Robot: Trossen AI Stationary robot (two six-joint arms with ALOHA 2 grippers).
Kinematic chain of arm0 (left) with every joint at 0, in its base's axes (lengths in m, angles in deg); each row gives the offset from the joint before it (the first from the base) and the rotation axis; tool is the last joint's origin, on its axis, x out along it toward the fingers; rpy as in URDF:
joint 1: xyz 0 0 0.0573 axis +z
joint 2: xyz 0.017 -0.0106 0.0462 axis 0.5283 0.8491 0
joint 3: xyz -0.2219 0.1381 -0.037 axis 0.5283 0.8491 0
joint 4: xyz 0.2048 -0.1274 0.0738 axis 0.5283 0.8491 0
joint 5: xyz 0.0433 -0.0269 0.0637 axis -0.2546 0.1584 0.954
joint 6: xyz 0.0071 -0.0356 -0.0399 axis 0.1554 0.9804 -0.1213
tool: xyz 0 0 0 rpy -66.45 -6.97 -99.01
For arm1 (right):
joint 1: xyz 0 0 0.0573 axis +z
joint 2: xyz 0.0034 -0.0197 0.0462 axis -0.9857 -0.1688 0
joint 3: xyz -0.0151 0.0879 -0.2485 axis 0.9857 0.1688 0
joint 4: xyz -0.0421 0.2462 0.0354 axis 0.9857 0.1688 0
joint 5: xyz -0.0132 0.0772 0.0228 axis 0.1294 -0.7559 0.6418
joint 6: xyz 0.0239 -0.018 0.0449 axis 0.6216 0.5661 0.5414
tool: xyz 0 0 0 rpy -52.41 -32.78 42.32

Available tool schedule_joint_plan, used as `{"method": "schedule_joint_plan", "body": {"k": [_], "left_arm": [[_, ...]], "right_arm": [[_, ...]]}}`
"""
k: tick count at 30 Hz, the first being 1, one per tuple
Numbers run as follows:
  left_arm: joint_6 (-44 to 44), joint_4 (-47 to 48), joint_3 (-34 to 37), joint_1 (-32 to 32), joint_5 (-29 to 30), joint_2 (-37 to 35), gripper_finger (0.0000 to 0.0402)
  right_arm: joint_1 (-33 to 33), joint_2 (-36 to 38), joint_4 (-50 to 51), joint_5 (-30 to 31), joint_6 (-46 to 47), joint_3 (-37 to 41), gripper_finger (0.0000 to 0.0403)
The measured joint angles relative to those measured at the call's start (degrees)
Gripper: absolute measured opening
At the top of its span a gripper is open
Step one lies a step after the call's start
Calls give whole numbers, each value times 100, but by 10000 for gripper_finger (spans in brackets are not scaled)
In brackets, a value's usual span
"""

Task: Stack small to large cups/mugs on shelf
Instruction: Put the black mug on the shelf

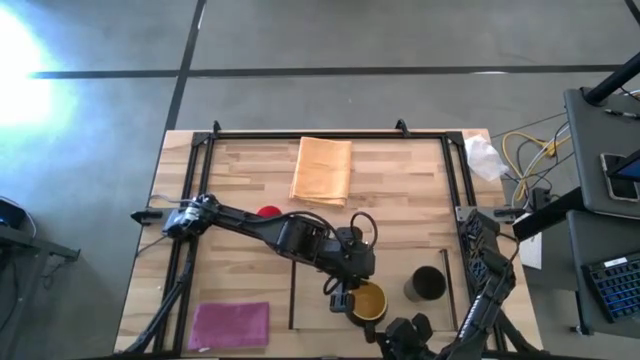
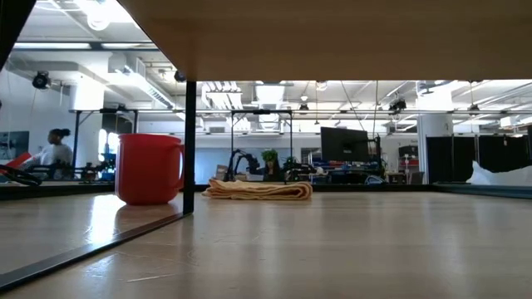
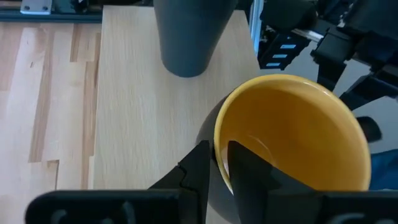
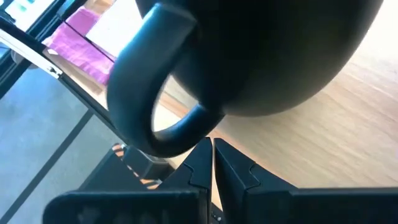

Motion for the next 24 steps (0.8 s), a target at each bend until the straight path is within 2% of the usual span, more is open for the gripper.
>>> {"method": "schedule_joint_plan", "body": {"k": [24], "left_arm": [[33, -60, -24, -7, -42, 4, 41]], "right_arm": [[46, 4, 9, -123, -1, 0, 9]]}}
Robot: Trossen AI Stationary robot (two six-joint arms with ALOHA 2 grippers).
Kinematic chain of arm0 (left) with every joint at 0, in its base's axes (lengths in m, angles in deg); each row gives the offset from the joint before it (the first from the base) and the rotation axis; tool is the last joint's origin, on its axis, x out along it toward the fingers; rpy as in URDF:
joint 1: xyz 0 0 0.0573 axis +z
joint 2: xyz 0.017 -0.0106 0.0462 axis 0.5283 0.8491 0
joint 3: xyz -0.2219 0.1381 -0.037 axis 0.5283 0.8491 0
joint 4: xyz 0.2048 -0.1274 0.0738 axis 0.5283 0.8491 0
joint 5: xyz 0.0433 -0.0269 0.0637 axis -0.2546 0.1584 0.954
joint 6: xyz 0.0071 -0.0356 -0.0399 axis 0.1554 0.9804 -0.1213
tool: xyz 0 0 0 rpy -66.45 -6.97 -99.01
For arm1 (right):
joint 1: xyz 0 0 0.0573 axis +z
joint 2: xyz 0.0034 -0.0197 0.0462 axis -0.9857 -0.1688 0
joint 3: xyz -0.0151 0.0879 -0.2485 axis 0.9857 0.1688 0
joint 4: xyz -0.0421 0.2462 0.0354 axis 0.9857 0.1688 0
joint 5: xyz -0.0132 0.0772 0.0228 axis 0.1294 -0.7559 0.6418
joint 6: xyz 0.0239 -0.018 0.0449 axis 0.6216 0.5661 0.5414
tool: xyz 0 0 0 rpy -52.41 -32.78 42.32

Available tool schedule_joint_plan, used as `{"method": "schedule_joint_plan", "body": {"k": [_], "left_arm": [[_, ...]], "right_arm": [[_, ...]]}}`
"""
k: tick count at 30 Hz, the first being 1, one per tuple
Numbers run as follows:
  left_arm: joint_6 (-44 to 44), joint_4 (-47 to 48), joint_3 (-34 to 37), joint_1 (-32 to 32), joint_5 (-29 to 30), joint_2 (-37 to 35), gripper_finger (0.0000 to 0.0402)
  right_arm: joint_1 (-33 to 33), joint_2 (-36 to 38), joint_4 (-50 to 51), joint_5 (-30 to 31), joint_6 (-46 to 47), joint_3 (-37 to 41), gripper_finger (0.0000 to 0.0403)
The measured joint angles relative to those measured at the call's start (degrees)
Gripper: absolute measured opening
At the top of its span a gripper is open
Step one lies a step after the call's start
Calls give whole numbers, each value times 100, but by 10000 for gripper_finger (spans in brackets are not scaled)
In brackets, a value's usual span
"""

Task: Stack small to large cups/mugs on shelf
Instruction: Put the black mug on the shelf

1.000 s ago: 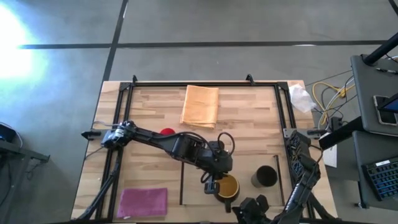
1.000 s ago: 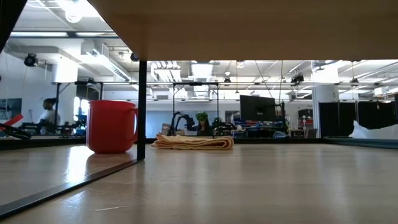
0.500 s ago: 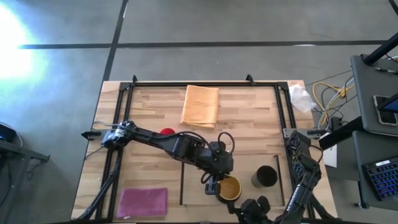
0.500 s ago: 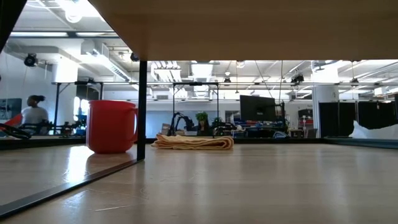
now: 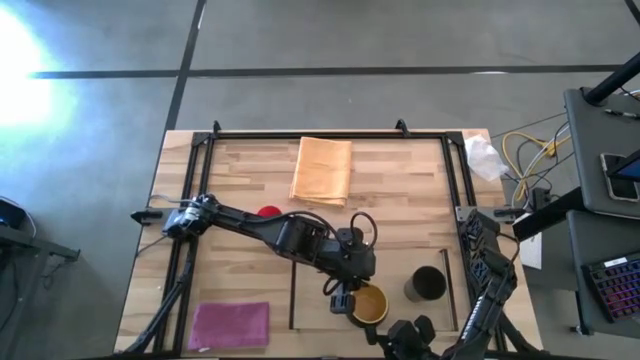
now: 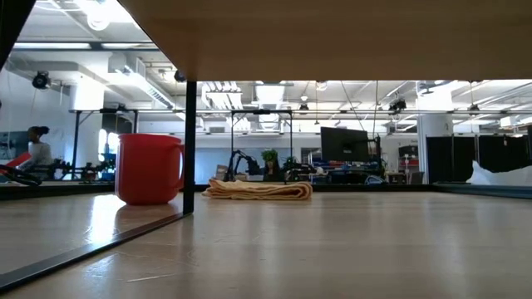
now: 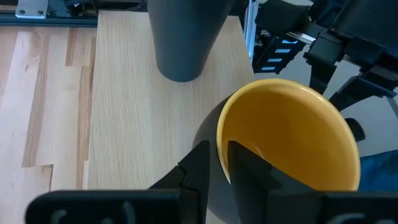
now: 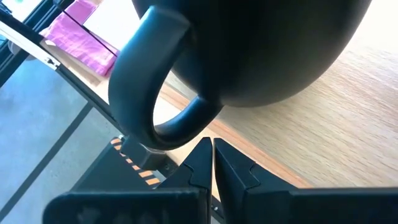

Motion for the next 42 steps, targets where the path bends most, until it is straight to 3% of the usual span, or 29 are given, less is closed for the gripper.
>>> {"method": "schedule_joint_plan", "body": {"k": [42], "left_arm": [[-136, -62, -7, -28, -96, -35, 41]], "right_arm": [[-184, 0, 12, 326, -280, 0, 9]]}}
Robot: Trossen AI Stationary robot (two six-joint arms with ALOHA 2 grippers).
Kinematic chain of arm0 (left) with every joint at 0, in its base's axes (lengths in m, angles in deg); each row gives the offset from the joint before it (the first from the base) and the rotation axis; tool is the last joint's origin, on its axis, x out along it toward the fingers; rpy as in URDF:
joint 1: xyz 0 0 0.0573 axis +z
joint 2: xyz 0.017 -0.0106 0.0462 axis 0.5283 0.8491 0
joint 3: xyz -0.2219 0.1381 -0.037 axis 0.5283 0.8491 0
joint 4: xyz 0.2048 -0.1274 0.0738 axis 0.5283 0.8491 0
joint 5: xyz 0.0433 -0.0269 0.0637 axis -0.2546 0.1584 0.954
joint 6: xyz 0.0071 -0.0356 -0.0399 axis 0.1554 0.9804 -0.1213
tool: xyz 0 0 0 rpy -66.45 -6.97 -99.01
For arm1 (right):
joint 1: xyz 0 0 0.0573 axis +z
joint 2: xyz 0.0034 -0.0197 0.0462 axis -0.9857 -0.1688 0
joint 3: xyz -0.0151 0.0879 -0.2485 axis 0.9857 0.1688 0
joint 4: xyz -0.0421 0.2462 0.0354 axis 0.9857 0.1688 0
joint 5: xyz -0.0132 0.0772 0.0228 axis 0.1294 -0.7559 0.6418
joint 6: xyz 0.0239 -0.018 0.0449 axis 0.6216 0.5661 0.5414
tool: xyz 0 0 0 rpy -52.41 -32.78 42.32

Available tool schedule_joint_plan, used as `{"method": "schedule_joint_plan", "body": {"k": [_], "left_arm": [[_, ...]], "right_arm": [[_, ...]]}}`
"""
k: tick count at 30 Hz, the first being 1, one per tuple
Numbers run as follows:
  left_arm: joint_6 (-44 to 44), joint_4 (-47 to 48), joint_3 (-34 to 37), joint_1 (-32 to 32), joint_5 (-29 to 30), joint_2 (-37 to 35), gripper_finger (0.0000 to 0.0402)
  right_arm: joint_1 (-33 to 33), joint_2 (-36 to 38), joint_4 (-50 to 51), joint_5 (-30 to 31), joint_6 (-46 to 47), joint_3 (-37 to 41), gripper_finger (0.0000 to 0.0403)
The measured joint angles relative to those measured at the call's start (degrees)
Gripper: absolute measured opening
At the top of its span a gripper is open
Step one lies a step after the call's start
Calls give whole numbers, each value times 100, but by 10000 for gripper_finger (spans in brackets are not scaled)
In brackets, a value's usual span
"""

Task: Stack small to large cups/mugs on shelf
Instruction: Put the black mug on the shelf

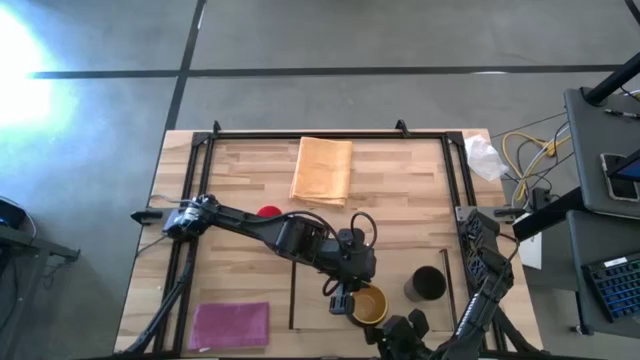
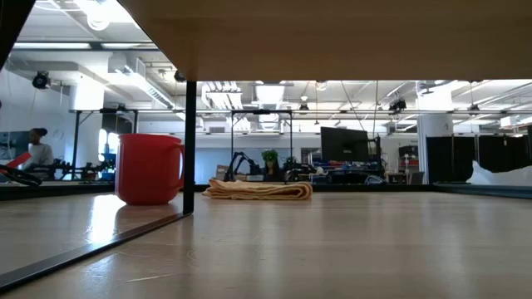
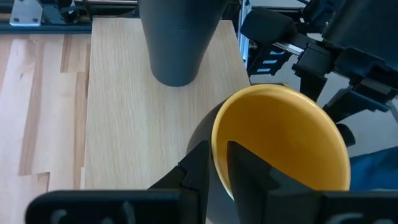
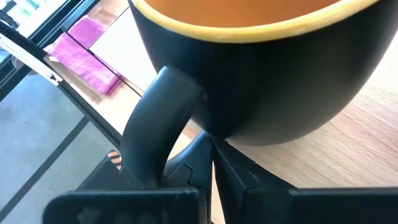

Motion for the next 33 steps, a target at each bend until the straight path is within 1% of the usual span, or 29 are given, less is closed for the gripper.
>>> {"method": "schedule_joint_plan", "body": {"k": [7, 11, 15, 17, 28, 33], "left_arm": [[-19, 75, -4, 9, 120, -190, 41], [124, 663, 0, 9, 216, -301, 41], [158, 1271, 19, -127, 644, -325, 41], [320, 1438, 28, -194, 714, -323, 41], [599, 1431, 33, -323, 782, -264, 41], [601, 936, 216, -319, 760, -265, 41]], "right_arm": [[0, 0, 2, 0, -2, 0, 9], [0, 0, 3, 0, -4, 0, 9], [0, 0, 4, 0, -10, 0, 9], [0, 0, 2, -1, -21, 0, 9], [-20, 0, 2, 0, -30, 0, 9], [-32, 0, 2, 0, -111, 0, 9]]}}
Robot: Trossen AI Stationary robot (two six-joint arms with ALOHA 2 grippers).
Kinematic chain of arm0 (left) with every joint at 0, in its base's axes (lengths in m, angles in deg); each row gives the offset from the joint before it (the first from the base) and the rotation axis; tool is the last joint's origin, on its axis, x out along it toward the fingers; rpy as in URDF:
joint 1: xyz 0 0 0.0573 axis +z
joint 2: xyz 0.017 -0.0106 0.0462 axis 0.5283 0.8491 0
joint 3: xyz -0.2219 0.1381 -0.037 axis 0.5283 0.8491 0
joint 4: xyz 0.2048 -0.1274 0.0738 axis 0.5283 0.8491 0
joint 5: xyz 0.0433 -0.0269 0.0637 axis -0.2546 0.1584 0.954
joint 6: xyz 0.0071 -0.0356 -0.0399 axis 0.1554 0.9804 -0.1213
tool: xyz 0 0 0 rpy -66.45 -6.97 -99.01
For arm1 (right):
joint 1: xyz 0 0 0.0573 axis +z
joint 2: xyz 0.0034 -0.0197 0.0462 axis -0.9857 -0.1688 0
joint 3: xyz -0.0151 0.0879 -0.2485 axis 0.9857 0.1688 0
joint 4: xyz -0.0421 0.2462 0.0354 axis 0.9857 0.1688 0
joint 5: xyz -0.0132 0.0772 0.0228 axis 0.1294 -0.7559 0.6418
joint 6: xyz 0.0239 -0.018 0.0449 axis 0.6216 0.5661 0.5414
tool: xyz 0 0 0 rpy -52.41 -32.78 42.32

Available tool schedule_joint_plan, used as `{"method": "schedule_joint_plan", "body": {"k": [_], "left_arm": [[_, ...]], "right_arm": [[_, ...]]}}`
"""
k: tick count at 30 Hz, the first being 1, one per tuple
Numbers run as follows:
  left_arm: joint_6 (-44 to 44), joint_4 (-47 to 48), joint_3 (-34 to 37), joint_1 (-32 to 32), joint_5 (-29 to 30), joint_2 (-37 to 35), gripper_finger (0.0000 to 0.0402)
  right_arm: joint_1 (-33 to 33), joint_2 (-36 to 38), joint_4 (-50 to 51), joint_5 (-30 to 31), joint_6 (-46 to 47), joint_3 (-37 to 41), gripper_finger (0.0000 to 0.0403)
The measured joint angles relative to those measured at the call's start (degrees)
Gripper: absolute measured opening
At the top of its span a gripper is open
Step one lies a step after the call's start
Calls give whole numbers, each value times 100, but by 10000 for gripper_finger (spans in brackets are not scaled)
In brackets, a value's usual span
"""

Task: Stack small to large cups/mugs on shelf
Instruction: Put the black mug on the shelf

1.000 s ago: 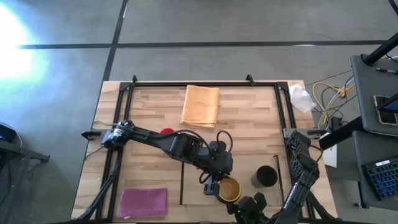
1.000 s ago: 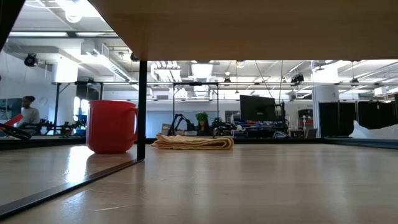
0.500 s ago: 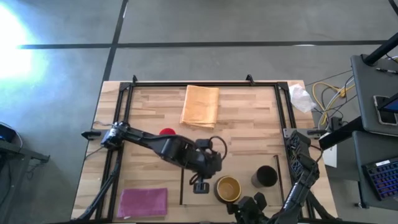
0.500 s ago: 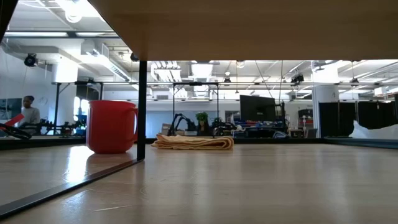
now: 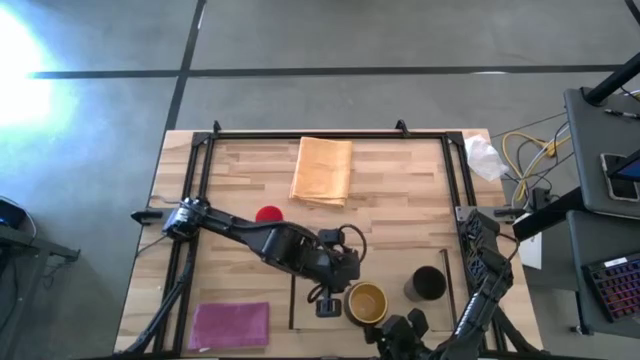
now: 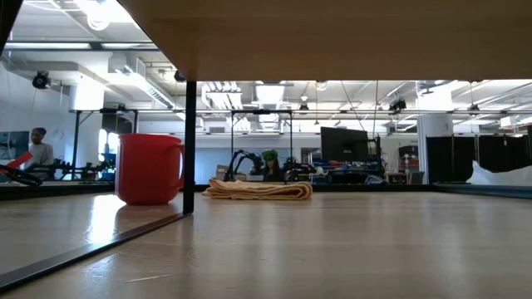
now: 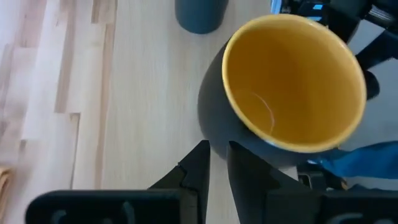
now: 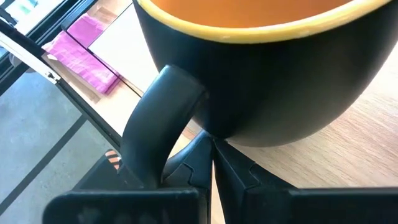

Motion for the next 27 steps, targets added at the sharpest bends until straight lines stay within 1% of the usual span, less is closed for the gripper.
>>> {"method": "schedule_joint_plan", "body": {"k": [4, 9, 21, 27], "left_arm": [[11, -240, 193, 3, -261, 1, 41], [-4, -232, 408, 6, -267, -1, 41], [-35, -675, 487, 91, -267, -1, 41], [-63, -540, 487, 127, -294, -1, 41]], "right_arm": [[-11, 0, 0, -2, 0, 0, 9], [-27, 0, -2, -2, -2, 0, 9], [-75, 0, -13, -8, 145, -2, 9], [-81, 0, 11, 4, 205, -2, 9]]}}
